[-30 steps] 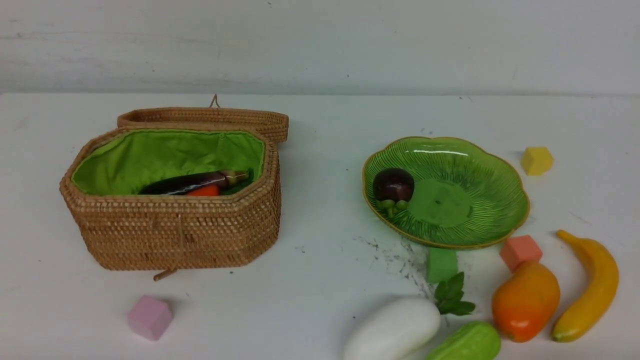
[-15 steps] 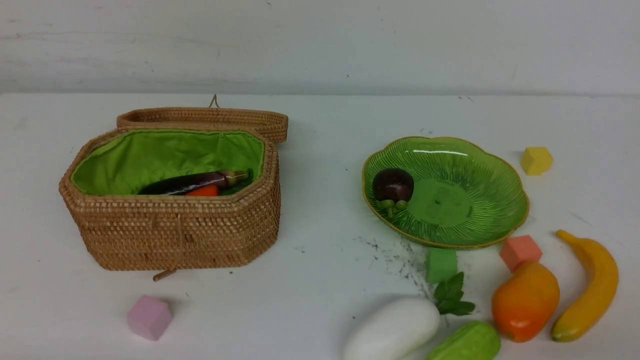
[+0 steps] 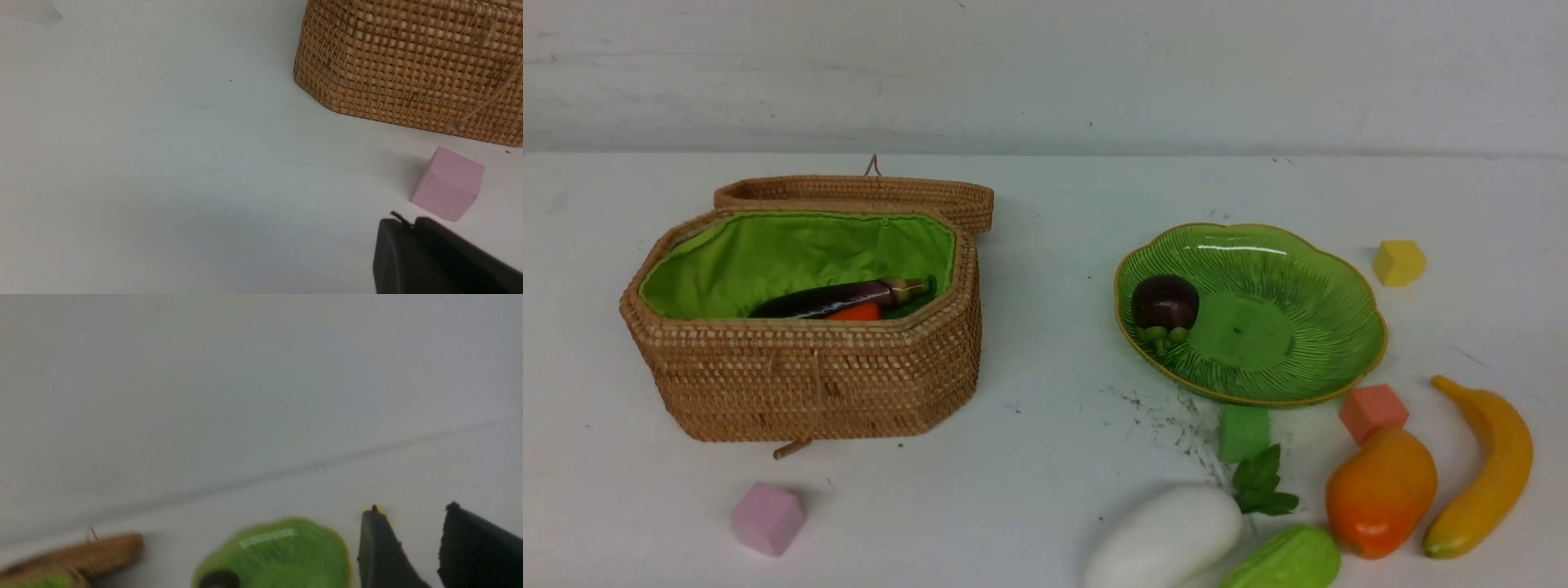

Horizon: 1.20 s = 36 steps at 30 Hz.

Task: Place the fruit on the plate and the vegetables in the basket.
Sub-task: Use the right arm to grab a mango and put it into the right plate

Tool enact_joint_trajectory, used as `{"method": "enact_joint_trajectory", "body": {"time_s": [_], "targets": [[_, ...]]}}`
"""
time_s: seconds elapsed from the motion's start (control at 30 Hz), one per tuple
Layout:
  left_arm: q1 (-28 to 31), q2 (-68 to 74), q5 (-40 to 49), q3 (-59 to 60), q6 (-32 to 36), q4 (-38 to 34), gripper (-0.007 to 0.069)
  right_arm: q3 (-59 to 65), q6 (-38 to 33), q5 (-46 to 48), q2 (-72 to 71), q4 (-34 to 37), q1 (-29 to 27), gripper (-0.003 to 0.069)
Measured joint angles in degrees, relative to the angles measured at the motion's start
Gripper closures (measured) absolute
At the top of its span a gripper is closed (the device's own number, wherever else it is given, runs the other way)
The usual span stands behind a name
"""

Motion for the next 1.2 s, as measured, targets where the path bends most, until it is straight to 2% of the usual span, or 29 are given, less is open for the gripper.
{"method": "enact_joint_trajectory", "body": {"time_s": [0.17,0.33,0.57,0.63,0.73,0.8,0.87,0.9,0.97,1.0,1.07,1.2], "targets": [[0.0,0.0,0.0,0.0,0.0,0.06,0.0584,0.78,-1.36,4.73,10.55,1.07,0.0,0.0416],[0.0,0.0,0.0,0.0,0.0,0.1,0.0578,0.9,-2.51,7.41,18.32,8.11,0.0,0.0416],[0.0,0.0,0.0,0.0,0.0,0.1,0.0569,0.95,-18.82,16.04,29.49,20.51,0.08,0.0416],[0.0,0.0,0.0,0.0,0.0,0.1,0.0569,0.95,-21.79,16.66,31.4,22.84,1.19,0.0416],[0.0,0.0,0.0,0.0,0.0,0.1,0.0569,0.95,-22.96,16.55,33.0,22.55,4.3,0.041],[0.0,0.0,0.0,0.0,0.0,0.1,0.0567,0.62,-21.52,16.59,34.58,20.32,6.65,0.0399],[0.0,0.0,0.0,0.0,0.0,0.1,0.0565,-0.86,-16.94,16.95,36.88,16.91,8.44,0.0379],[0.0,0.0,0.0,0.0,0.0,0.1,0.0565,-0.86,-16.42,17.01,37.14,16.53,8.53,0.0376],[0.0,0.0,0.0,0.0,0.0,0.1,0.0564,-3.78,-10.14,17.16,40.49,12.46,8.82,0.034],[0.0,0.0,0.0,0.0,0.0,0.1,0.0564,-4.27,-9.15,17.16,41.07,11.61,8.82,0.0332],[0.0,0.0,0.0,0.0,0.0,0.1,0.0559,-7.17,-3.07,17.16,45.28,8.75,8.82,0.0267],[0.0,0.0,0.0,0.0,0.0,0.1,0.0553,-10.72,6.7,17.04,51.35,7.74,8.82,0.0155]]}}
